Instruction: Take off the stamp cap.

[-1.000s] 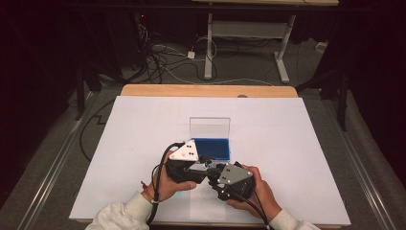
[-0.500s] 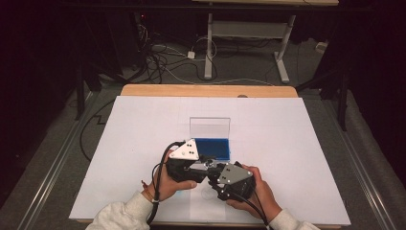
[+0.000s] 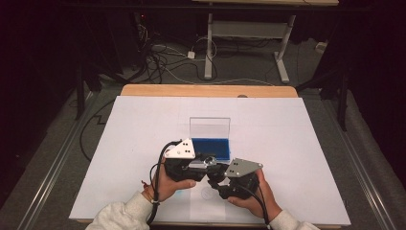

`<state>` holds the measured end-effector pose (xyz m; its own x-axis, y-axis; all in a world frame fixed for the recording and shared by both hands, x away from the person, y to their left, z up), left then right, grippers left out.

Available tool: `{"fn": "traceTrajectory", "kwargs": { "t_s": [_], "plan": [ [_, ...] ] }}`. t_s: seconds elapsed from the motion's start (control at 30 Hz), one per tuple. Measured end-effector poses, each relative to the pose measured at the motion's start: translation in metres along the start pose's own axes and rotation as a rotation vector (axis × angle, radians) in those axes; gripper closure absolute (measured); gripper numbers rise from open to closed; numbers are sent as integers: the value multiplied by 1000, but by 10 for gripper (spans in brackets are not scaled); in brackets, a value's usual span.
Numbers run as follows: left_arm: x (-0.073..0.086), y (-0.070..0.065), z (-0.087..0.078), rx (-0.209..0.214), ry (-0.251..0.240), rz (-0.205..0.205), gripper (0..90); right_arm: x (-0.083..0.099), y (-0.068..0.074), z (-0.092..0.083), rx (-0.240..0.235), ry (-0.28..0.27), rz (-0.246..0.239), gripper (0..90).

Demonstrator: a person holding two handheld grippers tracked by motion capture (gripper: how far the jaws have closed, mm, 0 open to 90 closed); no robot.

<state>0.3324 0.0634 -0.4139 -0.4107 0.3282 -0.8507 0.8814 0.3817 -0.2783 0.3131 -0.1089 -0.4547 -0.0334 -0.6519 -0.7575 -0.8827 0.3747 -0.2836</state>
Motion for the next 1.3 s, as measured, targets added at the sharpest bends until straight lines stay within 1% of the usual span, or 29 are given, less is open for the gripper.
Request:
{"fn": "traceTrajectory", "kwargs": {
  "t_s": [0.1,0.13,0.23,0.3,0.33,0.37,0.4,0.43,0.47,0.5,0.53,0.57,0.6,0.63,0.67,0.73,0.77,0.8,0.83,0.9,0.93,0.97,1.0,1.07,1.13,1.3],
  "plan": [
    [0,-2,-1,-1,-15,8,554,0,0,-1,-7,-2,4,386],
    [0,-3,-2,-2,-26,10,554,-1,1,-3,7,-9,7,387],
    [1,-4,-4,7,-46,8,554,-2,2,-5,9,-14,16,387],
    [2,-4,-4,8,-54,4,554,-2,2,-7,15,-15,10,387],
    [2,-3,-5,13,-64,-4,554,-3,2,-7,14,-19,17,387],
    [2,-3,-6,19,-69,-5,554,-3,3,-8,26,-25,26,387],
    [2,-4,-7,11,-75,0,554,-4,3,-9,20,-25,22,387],
    [2,-4,-8,7,-85,2,554,-5,3,-11,40,-29,36,386],
    [2,-5,-9,18,-84,0,554,-4,2,-10,6,-39,43,386],
    [3,-5,-9,11,-85,9,554,-5,3,-10,15,-32,41,386],
    [3,-6,-9,14,-93,4,554,-5,3,-11,14,-34,42,386],
    [4,-5,-9,22,-90,-3,554,-5,3,-11,14,-34,42,386],
    [4,-5,-9,16,-85,2,555,-5,3,-11,5,-33,37,386],
    [4,-5,-9,20,-90,-2,554,-5,3,-11,23,-26,23,386],
    [4,-5,-9,16,-90,0,554,-5,3,-11,17,-26,30,387],
    [5,-5,-9,20,-91,0,554,-5,3,-11,25,-22,25,387],
    [5,-4,-9,18,-94,-4,554,-5,3,-10,14,-21,23,387],
    [5,-4,-9,20,-101,-11,554,-5,3,-11,19,-19,22,386],
    [5,-5,-8,24,-108,-14,554,-5,3,-10,3,-34,38,386],
    [5,-5,-7,19,-105,-8,554,-4,3,-10,11,-29,30,386],
    [6,-5,-7,25,-106,-15,554,-4,3,-10,11,-29,30,386],
    [6,-4,-7,31,-109,-20,554,-4,2,-11,4,-35,36,385],
    [6,-4,-7,29,-110,-18,554,-4,3,-11,0,-37,39,385],
    [6,-4,-6,29,-114,-27,554,-3,2,-11,0,-41,41,384],
    [7,-3,-5,29,-125,-36,554,-2,2,-10,-1,-42,54,384],
    [7,-3,-5,27,-126,-32,554,-2,2,-9,3,-46,68,383]
  ]
}}
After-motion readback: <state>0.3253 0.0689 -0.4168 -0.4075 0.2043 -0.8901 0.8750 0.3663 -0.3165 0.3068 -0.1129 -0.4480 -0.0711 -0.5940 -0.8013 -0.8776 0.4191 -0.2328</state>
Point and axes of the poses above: each handheld gripper's, and its own axes: z roughly forward along the jaws, x roughly out of its underside, y roughly to its left, the point moved 3 cm from there along z, roughly forward along the jaws, and after that the axes turned 12 degrees about -z, right-handed, at the moved point
